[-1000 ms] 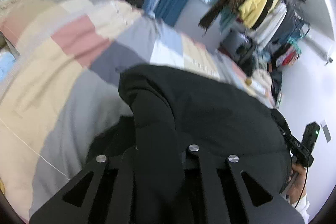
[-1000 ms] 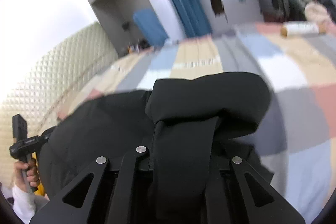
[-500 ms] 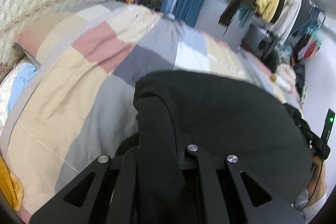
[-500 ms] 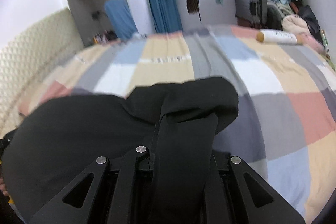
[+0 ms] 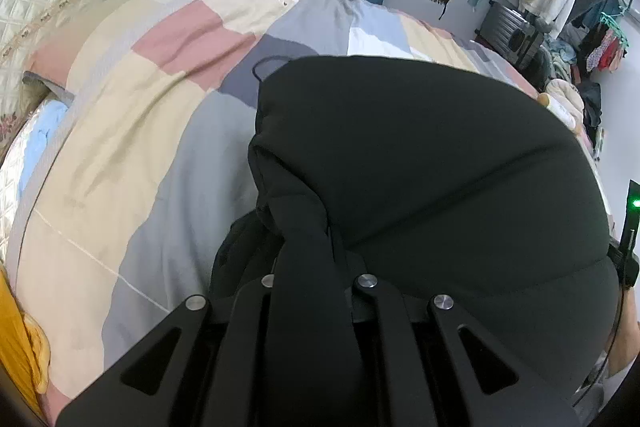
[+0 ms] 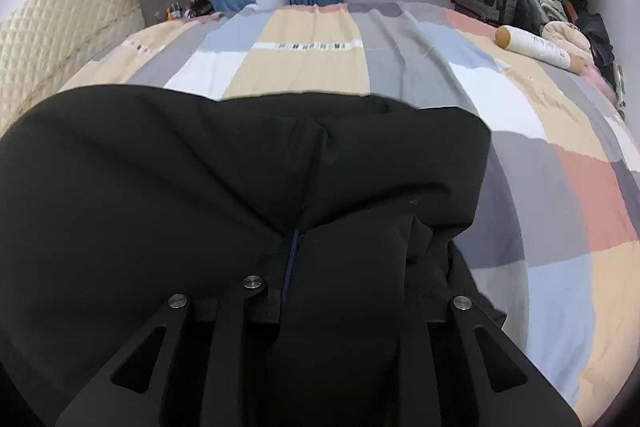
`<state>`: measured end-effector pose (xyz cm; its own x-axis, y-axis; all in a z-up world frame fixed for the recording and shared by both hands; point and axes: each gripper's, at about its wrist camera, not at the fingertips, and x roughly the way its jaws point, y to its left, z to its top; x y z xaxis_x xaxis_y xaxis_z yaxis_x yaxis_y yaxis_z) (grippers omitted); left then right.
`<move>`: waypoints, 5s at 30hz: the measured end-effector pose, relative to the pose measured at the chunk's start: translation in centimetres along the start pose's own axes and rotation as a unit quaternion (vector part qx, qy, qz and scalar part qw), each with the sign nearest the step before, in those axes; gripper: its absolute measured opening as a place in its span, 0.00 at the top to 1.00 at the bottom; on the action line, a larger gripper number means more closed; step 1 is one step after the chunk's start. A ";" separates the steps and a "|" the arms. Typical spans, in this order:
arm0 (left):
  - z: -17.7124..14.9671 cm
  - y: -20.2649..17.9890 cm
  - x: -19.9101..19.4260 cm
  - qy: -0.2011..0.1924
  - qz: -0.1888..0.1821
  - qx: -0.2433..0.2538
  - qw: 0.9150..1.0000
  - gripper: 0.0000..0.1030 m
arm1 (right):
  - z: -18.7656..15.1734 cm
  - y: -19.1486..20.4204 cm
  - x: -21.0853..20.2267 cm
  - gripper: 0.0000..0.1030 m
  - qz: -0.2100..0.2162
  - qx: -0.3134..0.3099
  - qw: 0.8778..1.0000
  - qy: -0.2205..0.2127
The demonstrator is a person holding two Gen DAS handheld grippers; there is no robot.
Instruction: Fold large clothes
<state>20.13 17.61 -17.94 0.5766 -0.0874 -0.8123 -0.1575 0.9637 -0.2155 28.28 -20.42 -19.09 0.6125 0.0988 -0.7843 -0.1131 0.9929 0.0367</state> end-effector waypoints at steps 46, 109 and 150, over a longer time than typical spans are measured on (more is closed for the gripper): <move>-5.3 -9.6 -27.1 -0.193 -0.037 0.097 0.976 0.00 | -3.5 1.1 -31.8 0.00 0.103 0.033 0.970 -0.217; -5.5 -9.3 -19.0 -0.128 -0.011 0.041 0.991 0.00 | 5.0 -9.2 -4.5 0.38 0.027 0.090 0.995 -0.032; -8.9 -11.4 -27.9 -0.198 -0.047 0.085 0.975 0.00 | -8.6 5.4 -39.7 0.18 0.119 -0.015 0.940 -0.320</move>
<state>-1.25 6.79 2.37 0.8517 -0.1057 -0.5133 0.0264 0.9869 -0.1593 -3.36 -19.58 6.96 0.9113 0.3464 -0.2224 -0.3223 0.9365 0.1382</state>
